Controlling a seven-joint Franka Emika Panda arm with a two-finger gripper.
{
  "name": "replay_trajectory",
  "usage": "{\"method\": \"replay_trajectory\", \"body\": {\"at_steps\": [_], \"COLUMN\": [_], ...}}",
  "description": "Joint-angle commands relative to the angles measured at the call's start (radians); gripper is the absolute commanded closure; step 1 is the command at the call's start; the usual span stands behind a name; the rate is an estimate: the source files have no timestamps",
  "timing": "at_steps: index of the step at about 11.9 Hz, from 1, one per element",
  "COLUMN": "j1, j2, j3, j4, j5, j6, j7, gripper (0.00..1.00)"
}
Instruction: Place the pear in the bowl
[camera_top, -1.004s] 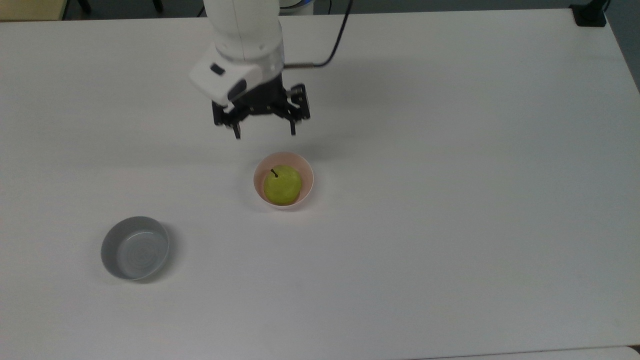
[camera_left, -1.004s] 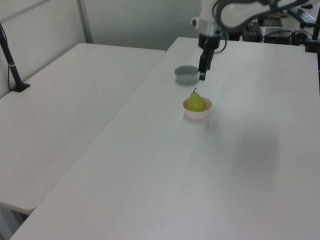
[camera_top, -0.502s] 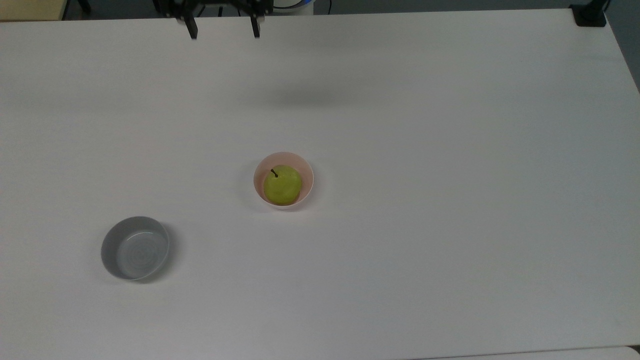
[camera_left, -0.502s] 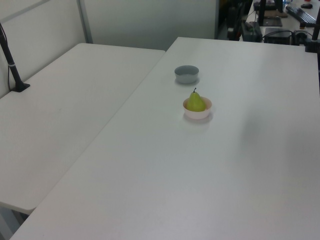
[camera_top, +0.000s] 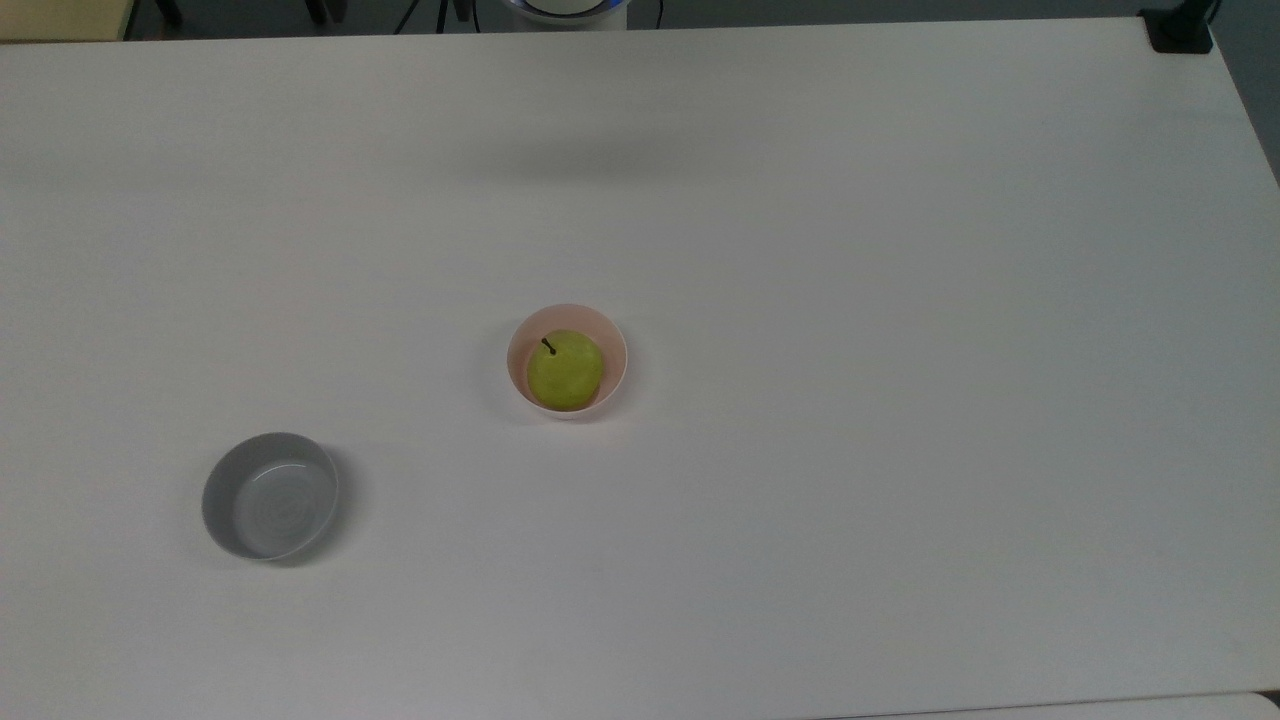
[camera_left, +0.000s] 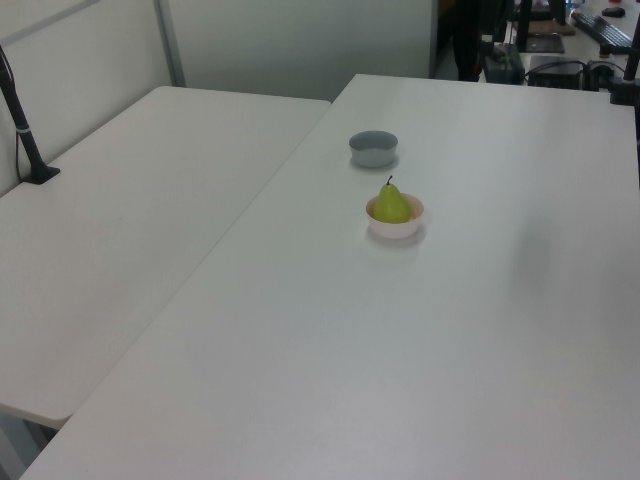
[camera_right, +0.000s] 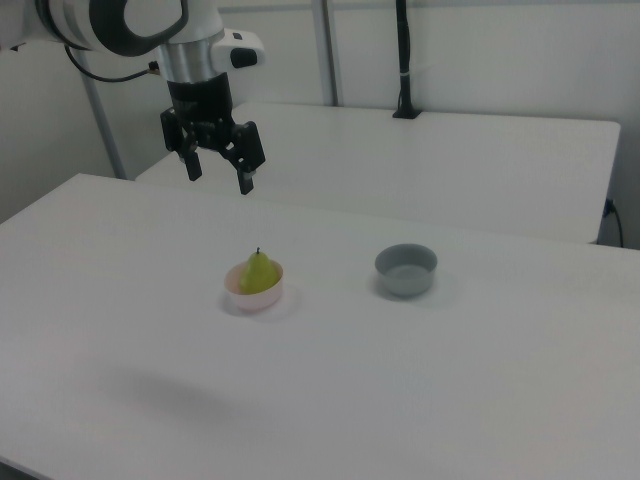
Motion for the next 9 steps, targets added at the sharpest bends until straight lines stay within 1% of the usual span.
{"method": "replay_trajectory", "body": {"at_steps": [1,2,4,9], "j1": [-0.002,-0.003,-0.011,-0.011], "j2": [-0.014,-0.014,-0.013,-0.013], "j3": [0.006,0.012,0.034,0.034], "j4": [-0.024,-0.033,-0.038,-0.041], "j5": [0.003,0.004,0.004,0.003], "j6": [0.021,0.059,0.076,0.082], "j7": [-0.039,-0.010,0.026,0.024], "gripper": [0.00,0.00,0.00,0.00]}}
